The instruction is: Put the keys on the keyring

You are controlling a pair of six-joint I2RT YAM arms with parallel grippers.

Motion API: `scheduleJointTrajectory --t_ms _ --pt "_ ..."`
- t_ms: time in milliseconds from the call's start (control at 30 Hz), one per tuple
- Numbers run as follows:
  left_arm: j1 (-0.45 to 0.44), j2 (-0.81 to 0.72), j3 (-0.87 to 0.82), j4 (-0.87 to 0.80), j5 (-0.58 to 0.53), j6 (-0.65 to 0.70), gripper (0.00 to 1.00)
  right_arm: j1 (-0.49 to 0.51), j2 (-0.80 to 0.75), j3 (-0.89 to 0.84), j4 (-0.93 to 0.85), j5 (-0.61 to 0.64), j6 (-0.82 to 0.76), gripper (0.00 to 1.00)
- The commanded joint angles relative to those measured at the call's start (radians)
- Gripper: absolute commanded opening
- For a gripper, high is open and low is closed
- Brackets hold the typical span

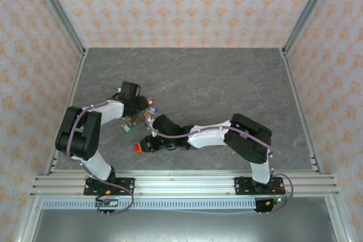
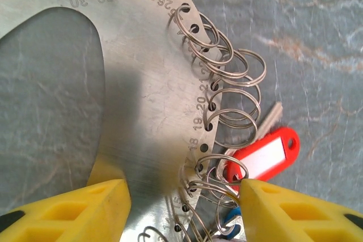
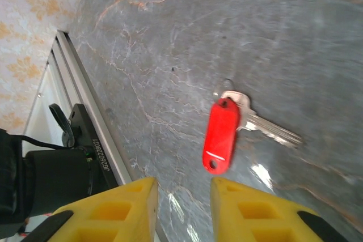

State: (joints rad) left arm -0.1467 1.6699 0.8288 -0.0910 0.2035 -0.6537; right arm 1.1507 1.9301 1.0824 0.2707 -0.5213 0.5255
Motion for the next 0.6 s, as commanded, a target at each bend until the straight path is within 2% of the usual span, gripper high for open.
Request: scheduleJointTrajectory --t_ms 0,300,433,567 --pt "0.015 0.032 0.000 -0.083 0.038 0.027 0.56 0.013 0.049 0.061 -0.027 0.086 -0.077 0.30" --pt "0.017 0.006 -0.011 -0.095 0.041 0.037 0.57 0.014 0.208 0.239 -0.092 -0.088 -0.104 0.31" --pt "0.017 0.003 -0.010 -0.104 0.036 0.040 0.57 0.012 0.244 0.261 -0.119 -0.052 -0.095 0.31" --pt "0.017 0.005 -0.012 -0.102 0.043 0.041 0.58 -0.021 0.249 0.203 -0.088 0.019 -0.037 0.30"
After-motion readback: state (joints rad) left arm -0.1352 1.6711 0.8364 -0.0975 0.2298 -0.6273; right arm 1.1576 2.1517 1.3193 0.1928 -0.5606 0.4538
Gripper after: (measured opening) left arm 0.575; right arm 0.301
